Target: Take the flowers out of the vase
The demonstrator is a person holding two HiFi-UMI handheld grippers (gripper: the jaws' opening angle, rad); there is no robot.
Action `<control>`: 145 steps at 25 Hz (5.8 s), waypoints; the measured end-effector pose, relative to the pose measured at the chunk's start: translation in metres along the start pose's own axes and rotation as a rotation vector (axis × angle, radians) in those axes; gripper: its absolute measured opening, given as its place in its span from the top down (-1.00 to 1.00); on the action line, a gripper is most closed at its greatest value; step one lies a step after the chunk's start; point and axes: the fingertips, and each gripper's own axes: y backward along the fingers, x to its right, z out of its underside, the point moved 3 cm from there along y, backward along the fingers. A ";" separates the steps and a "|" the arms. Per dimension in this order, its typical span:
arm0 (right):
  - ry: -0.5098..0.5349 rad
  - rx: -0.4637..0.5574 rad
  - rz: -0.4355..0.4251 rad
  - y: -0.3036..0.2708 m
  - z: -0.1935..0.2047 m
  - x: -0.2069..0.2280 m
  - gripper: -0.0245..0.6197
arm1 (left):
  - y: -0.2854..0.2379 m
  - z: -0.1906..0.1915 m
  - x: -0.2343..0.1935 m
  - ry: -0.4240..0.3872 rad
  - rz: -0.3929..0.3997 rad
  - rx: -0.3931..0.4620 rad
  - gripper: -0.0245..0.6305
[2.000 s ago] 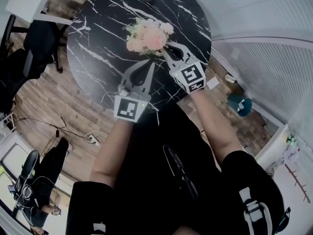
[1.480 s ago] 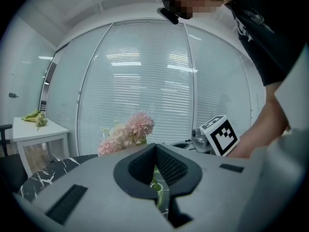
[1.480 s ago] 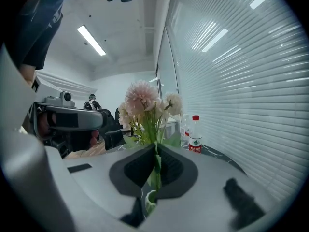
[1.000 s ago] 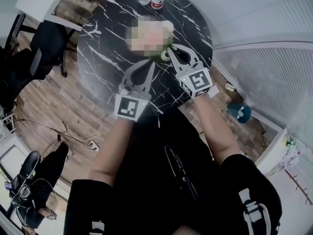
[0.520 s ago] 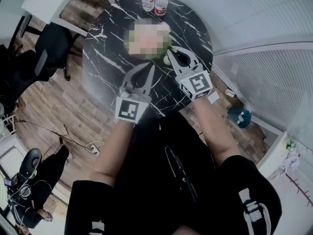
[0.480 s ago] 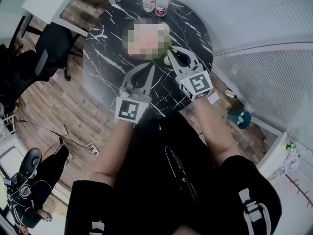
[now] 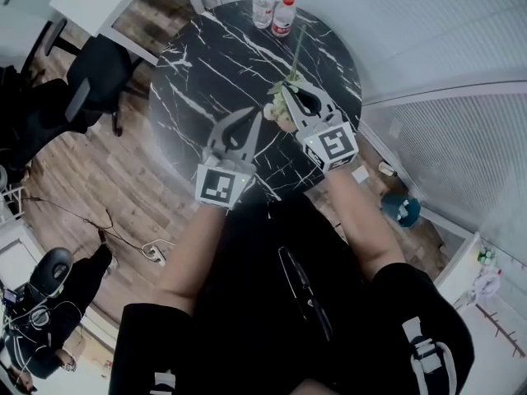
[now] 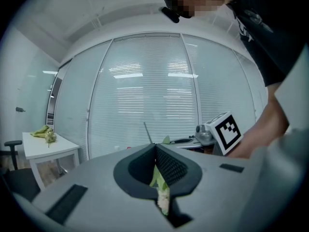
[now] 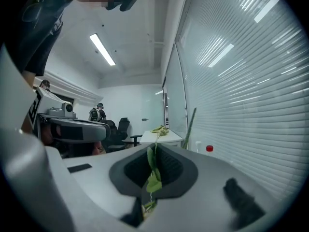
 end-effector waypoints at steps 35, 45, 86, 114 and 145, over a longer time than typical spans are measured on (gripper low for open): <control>0.044 -0.118 -0.254 -0.058 0.026 -0.144 0.86 | 0.110 0.028 -0.064 0.058 -0.196 -0.017 0.89; 0.021 -0.160 -0.306 -0.077 0.050 -0.175 0.86 | 0.129 0.053 -0.078 0.087 -0.226 -0.063 0.89; -0.063 -0.417 -0.177 -0.132 0.187 -0.112 0.85 | 0.063 0.148 -0.112 0.164 -0.157 -0.227 0.89; -0.105 -0.369 -0.105 -0.105 0.155 -0.084 0.31 | 0.044 0.125 -0.096 0.124 -0.110 -0.211 0.89; 0.005 -0.028 -0.042 0.071 -0.036 -0.098 0.59 | 0.047 -0.020 0.027 -0.008 0.154 -0.052 0.89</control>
